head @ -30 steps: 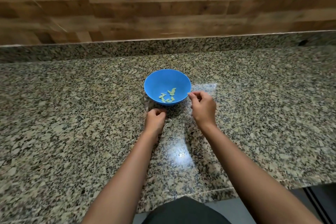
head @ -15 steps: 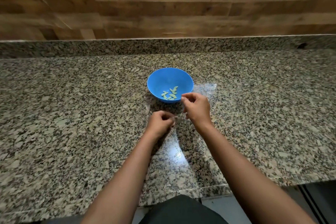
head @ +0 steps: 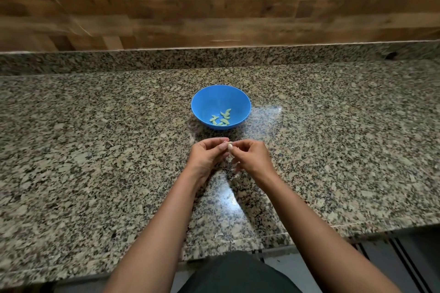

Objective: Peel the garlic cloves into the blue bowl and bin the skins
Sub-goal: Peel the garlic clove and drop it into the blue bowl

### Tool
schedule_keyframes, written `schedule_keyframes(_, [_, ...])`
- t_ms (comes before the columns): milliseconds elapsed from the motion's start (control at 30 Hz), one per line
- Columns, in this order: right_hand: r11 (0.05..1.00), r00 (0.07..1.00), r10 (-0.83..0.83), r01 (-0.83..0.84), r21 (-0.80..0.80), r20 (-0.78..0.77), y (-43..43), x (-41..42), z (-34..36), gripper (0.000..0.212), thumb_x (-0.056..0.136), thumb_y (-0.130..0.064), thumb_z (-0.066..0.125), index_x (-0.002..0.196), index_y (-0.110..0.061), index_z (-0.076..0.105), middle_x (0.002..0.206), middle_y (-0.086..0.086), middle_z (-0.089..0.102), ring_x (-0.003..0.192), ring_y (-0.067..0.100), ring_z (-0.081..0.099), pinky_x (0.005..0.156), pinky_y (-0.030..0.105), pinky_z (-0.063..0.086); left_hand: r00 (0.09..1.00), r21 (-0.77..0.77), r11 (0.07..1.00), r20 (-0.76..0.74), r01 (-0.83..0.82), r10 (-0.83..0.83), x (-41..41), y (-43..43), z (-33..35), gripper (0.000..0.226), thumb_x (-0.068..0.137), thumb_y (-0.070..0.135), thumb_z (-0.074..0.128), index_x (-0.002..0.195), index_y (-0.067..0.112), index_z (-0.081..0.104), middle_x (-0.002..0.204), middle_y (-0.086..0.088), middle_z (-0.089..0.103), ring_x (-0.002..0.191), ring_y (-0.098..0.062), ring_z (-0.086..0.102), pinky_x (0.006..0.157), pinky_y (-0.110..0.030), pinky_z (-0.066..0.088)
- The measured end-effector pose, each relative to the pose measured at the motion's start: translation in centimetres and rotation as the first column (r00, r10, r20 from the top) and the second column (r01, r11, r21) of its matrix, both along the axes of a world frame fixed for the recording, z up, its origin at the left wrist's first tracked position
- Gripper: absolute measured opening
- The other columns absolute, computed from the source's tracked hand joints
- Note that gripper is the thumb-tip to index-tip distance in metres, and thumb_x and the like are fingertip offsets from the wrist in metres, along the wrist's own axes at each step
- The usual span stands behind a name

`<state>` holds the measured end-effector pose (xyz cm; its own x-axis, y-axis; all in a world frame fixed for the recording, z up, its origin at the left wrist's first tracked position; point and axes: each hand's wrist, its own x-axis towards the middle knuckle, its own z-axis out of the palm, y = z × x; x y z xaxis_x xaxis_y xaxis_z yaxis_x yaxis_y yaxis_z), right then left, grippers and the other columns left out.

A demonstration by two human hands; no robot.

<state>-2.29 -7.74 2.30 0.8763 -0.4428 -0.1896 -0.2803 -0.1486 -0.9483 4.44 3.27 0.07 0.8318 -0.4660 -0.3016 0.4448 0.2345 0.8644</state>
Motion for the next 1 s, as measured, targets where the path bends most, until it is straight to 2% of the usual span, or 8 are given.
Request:
schedule_keyframes(167, [1.0,1.0,0.028,-0.028,-0.001,0.006,0.2,0.0,-0.3,0.012,0.089,-0.014,0.062,0.087,-0.002,0.064,0.063,0.004,0.061,0.048,0.016,0.057,0.058,0.039,0.053,0.998,0.086,0.996,0.064,-0.011,0.005,-0.2,0.0,0.3,0.011,0.081,-0.007,0.063,0.083,0.003,0.067,0.067,-0.004,0.071,0.06,-0.011,0.066,0.063,-0.019,0.056])
schedule_keyframes(300, [0.97,0.997,0.077,-0.075,0.232,-0.002,-0.2,-0.1,-0.1,0.008,0.088,-0.003,0.06,0.084,0.004,0.062,0.067,0.008,0.061,0.049,0.011,0.059,0.052,0.023,0.054,0.998,0.135,0.991,0.068,-0.002,-0.007,-0.2,0.4,0.4,0.01,0.08,-0.007,0.063,0.081,0.002,0.067,0.066,-0.005,0.071,0.055,-0.011,0.063,0.06,-0.02,0.055])
schedule_keyframes(467, [0.898,0.997,0.075,-0.07,0.435,0.005,-0.5,-0.3,0.0,0.004,0.086,0.003,0.06,0.085,0.005,0.063,0.075,0.015,0.063,0.058,0.015,0.061,0.056,0.022,0.056,0.988,0.253,0.967,0.151,-0.016,-0.023,-0.3,0.2,0.5,0.007,0.083,-0.004,0.064,0.082,0.003,0.067,0.075,-0.01,0.068,0.064,-0.015,0.062,0.067,-0.024,0.055])
schedule_keyframes(633, [0.932,0.999,0.037,-0.033,0.36,-0.004,-0.7,0.0,-0.1,0.018,0.084,0.003,0.063,0.097,0.014,0.06,0.08,0.017,0.065,0.057,0.016,0.064,0.054,0.021,0.055,0.97,0.326,0.945,0.238,-0.03,-0.051,-0.4,-0.2,0.8,0.008,0.084,-0.001,0.064,0.082,0.007,0.066,0.077,-0.009,0.067,0.067,-0.015,0.062,0.073,-0.031,0.055])
schedule_keyframes(767, [0.96,1.0,-0.018,0.018,0.278,-0.003,-0.4,0.2,-0.3,0.013,0.082,0.002,0.066,0.092,0.01,0.063,0.081,0.018,0.067,0.06,0.017,0.064,0.053,0.021,0.054,0.961,0.388,0.919,0.272,-0.064,-0.048,-0.1,-0.5,0.6,0.014,0.086,0.0,0.062,0.077,0.01,0.065,0.072,-0.007,0.065,0.059,-0.012,0.057,0.063,-0.027,0.053])
schedule_keyframes(833, [0.965,1.0,-0.03,0.031,0.261,-0.008,-0.3,0.2,-0.4,0.008,0.082,0.001,0.066,0.088,0.006,0.064,0.08,0.015,0.068,0.062,0.018,0.064,0.056,0.022,0.056,0.961,0.419,0.903,0.276,-0.093,-0.029,0.1,-0.6,0.1,0.013,0.085,0.001,0.064,0.077,0.01,0.067,0.074,-0.009,0.067,0.061,-0.015,0.058,0.065,-0.032,0.054])
schedule_keyframes(900, [0.952,0.998,-0.052,0.06,0.3,-0.035,-0.5,0.4,-0.6,0.004,0.084,0.0,0.064,0.086,0.004,0.065,0.075,0.012,0.065,0.058,0.017,0.062,0.055,0.02,0.055,0.936,0.523,0.84,0.347,-0.142,-0.058,0.4,-0.5,-0.3,0.006,0.084,0.006,0.066,0.082,0.01,0.07,0.082,-0.008,0.07,0.071,-0.018,0.062,0.075,-0.033,0.054])
schedule_keyframes(1000, [0.933,0.995,-0.075,0.092,0.347,-0.062,-1.0,0.6,-0.7,0.003,0.083,-0.002,0.066,0.084,0.001,0.065,0.075,0.013,0.064,0.058,0.019,0.062,0.058,0.021,0.056,0.847,0.728,0.644,0.478,-0.235,-0.232,0.5,0.1,-0.4,0.016,0.087,0.01,0.063,0.101,0.007,0.071,0.102,-0.007,0.069,0.094,-0.018,0.062,0.086,-0.027,0.047])
